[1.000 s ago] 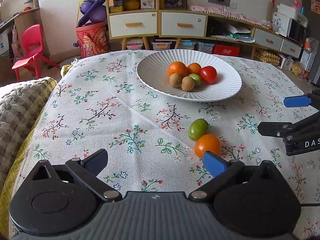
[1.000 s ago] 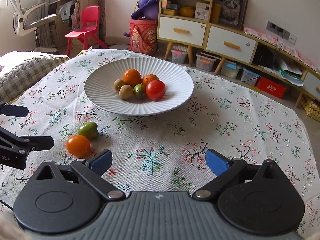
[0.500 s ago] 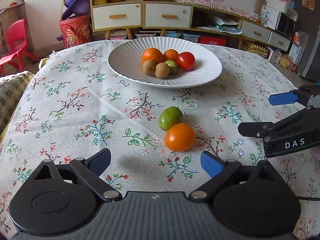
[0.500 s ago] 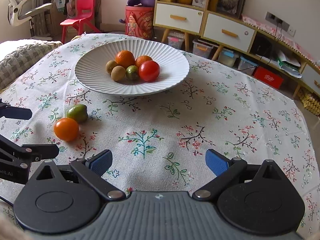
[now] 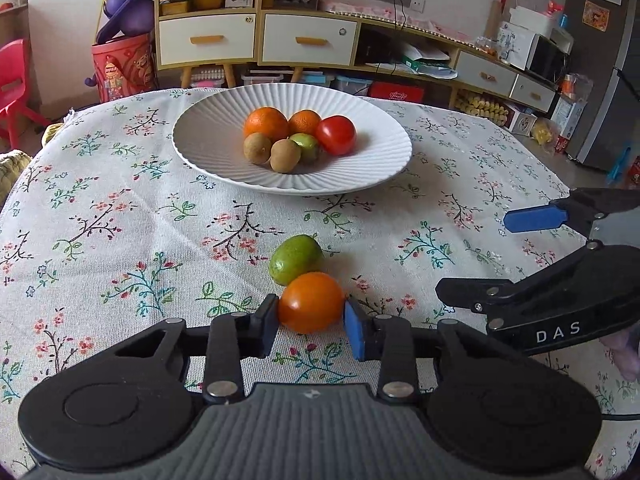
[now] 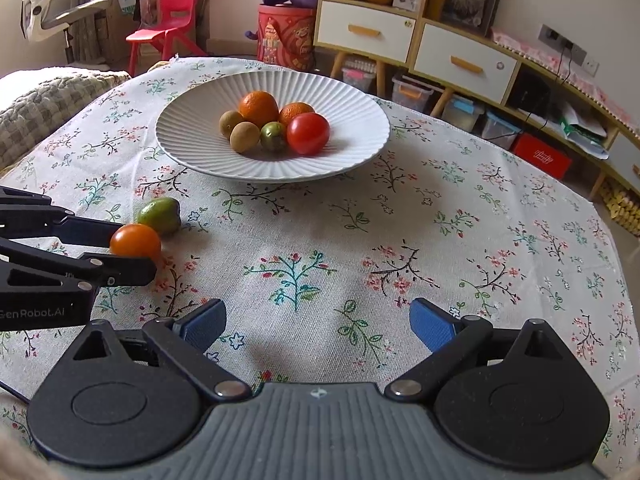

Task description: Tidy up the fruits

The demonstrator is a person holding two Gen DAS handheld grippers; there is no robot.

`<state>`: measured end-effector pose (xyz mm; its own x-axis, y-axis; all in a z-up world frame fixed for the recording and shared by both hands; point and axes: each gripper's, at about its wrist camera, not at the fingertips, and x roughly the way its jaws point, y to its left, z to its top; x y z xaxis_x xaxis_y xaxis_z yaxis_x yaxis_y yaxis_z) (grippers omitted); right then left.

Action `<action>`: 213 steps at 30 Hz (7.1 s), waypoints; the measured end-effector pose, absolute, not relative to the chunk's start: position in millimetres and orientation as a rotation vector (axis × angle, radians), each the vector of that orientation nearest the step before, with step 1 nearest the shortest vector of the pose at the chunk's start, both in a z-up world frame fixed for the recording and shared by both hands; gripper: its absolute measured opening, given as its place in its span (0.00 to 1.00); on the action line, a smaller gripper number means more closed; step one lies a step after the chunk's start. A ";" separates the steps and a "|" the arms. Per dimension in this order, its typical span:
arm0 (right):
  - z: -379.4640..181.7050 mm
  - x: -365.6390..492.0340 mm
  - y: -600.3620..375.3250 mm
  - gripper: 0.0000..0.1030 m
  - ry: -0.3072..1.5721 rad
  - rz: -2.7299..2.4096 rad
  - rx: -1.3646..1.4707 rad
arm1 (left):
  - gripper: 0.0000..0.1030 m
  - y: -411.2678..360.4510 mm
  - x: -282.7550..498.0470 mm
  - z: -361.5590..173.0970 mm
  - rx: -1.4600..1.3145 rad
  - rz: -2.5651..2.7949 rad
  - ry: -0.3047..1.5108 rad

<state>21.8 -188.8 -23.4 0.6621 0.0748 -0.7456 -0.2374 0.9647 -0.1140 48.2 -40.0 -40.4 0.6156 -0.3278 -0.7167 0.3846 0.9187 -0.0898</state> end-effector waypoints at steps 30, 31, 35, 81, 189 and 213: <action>-29.5 36.4 -132.5 0.55 0.789 0.426 -0.236 | 0.17 15.1 51.6 -28.1 0.030 -0.267 0.887; -29.0 37.6 -132.4 0.53 0.788 0.425 -0.235 | 0.17 15.7 51.9 -28.0 0.028 -0.265 0.888; -28.8 42.1 -132.9 0.48 0.795 0.427 -0.202 | 0.17 17.7 52.3 -28.0 0.023 -0.261 0.892; 0.6 47.3 -149.7 0.28 0.724 0.484 -0.037 | 0.17 3.9 64.4 -7.3 -0.024 -0.289 0.841; 16.0 21.7 -203.5 0.90 0.763 0.114 -0.034 | 0.89 -26.7 33.6 9.6 0.054 -0.168 0.802; 16.0 16.5 -184.8 0.99 0.792 0.078 -0.060 | 0.89 -25.2 24.4 16.5 0.061 -0.082 0.849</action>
